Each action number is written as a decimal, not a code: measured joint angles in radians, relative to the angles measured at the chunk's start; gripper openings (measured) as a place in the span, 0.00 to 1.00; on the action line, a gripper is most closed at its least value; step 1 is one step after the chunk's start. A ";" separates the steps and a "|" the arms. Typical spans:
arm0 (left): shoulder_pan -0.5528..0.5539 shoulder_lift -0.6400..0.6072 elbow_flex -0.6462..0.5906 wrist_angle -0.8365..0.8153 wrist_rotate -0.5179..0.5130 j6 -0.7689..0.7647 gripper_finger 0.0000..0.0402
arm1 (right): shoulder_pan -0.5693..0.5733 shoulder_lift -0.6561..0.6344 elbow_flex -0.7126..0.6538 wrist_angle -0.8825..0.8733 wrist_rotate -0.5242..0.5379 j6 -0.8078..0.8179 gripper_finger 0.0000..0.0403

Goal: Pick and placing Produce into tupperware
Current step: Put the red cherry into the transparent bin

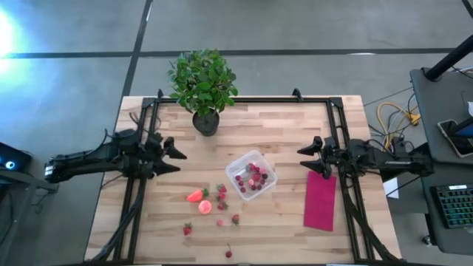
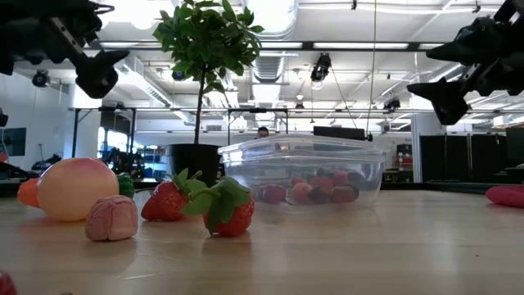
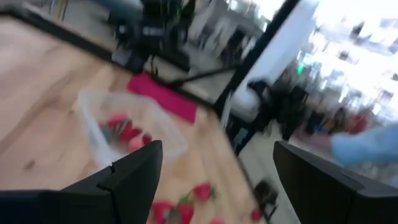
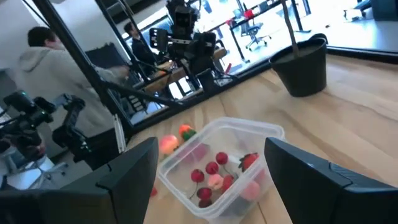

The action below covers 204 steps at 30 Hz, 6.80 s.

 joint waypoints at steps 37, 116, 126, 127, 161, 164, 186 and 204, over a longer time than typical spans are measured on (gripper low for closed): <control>-0.810 0.553 0.415 -0.252 -0.510 -0.250 0.73 | 0.000 0.024 0.000 0.001 0.000 0.000 0.71; -0.878 1.771 1.276 -0.223 -0.648 -1.448 0.51 | 0.000 0.052 0.001 0.004 -0.001 0.000 0.71; -0.896 1.772 1.438 -0.662 -0.636 -1.630 0.50 | 0.000 0.056 0.001 0.001 -0.001 0.000 0.71; -0.898 1.772 1.452 -0.665 -0.633 -1.632 0.50 | 0.000 0.056 0.001 0.001 -0.001 0.000 0.71; -0.903 1.995 1.603 -0.724 -0.533 -1.733 0.50 | 0.000 0.057 0.001 0.001 -0.001 0.000 0.71; -0.898 1.995 1.602 -0.724 -0.533 -1.724 0.46 | 0.000 0.057 0.001 0.001 -0.001 0.000 0.71; -0.904 1.995 1.606 -0.678 -0.531 -1.682 0.17 | 0.000 0.057 0.001 0.001 -0.001 0.000 0.71; -0.866 1.946 1.606 -0.719 -0.808 -1.600 0.17 | 0.000 0.057 0.000 0.001 -0.001 0.000 0.71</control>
